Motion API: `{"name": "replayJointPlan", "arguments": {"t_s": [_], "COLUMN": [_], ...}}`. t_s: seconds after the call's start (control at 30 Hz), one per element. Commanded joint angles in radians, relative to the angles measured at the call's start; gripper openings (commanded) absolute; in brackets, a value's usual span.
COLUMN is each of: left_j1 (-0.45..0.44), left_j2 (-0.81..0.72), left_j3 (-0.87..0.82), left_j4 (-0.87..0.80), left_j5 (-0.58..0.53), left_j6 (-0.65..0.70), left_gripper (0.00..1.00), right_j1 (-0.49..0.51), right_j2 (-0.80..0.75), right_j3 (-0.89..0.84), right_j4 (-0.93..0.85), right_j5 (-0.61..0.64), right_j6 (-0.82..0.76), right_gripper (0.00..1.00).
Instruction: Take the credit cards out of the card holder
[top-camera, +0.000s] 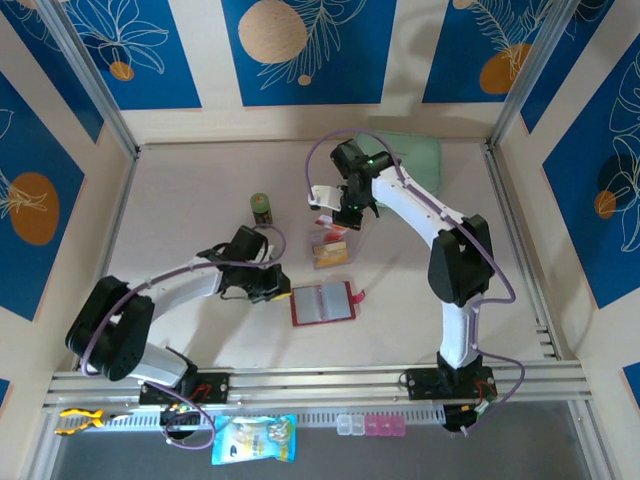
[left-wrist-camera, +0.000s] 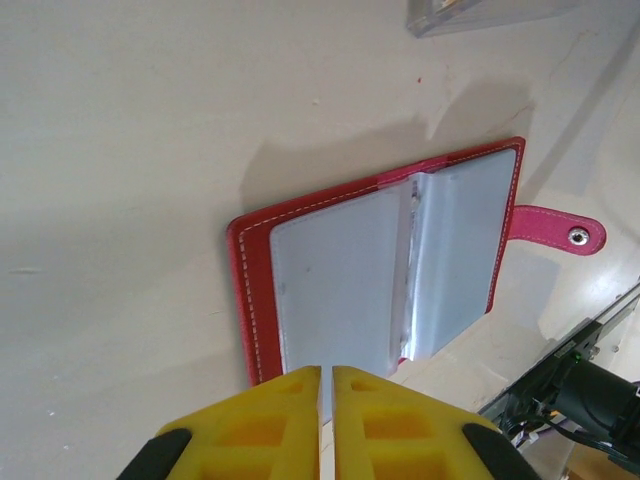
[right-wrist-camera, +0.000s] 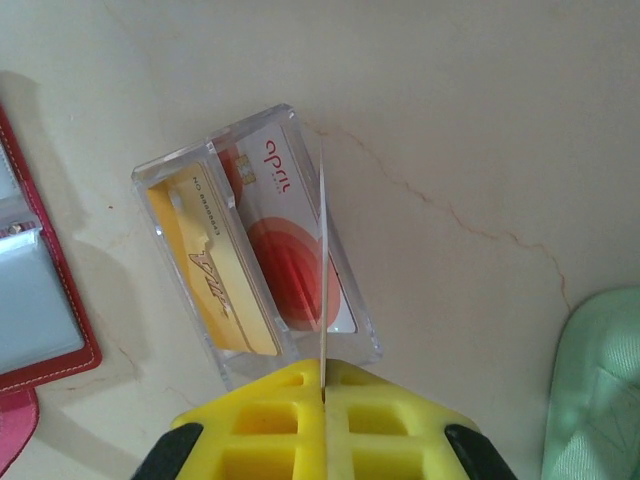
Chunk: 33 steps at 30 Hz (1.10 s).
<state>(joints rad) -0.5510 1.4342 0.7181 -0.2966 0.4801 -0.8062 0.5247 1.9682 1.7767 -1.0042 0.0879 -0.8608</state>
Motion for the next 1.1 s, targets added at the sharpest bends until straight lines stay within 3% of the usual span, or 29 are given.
{"name": "replayJointPlan", "arguments": {"t_s": [0.0, 0.5, 0.8, 1.07], "left_j1": [0.019, 0.051, 0.059, 0.091], "left_j2": [-0.034, -0.084, -0.087, -0.081], "left_j3": [-0.026, -0.057, -0.049, -0.019], "left_j4": [-0.021, -0.032, -0.044, -0.085], "left_j5": [-0.016, -0.014, -0.009, -0.054], "left_j6": [-0.012, -0.013, -0.005, 0.049], "left_gripper": [0.1, 0.11, 0.11, 0.16], "right_j1": [-0.006, -0.002, 0.0, -0.014], "right_j2": [0.02, 0.054, 0.061, 0.013], "right_j3": [0.027, 0.001, 0.003, -0.036], "right_j4": [-0.03, -0.015, -0.007, 0.049], "right_j5": [-0.047, -0.052, -0.048, -0.08], "right_j6": [-0.041, -0.041, -0.027, 0.062], "right_gripper": [0.0, 0.11, 0.12, 0.15]}}
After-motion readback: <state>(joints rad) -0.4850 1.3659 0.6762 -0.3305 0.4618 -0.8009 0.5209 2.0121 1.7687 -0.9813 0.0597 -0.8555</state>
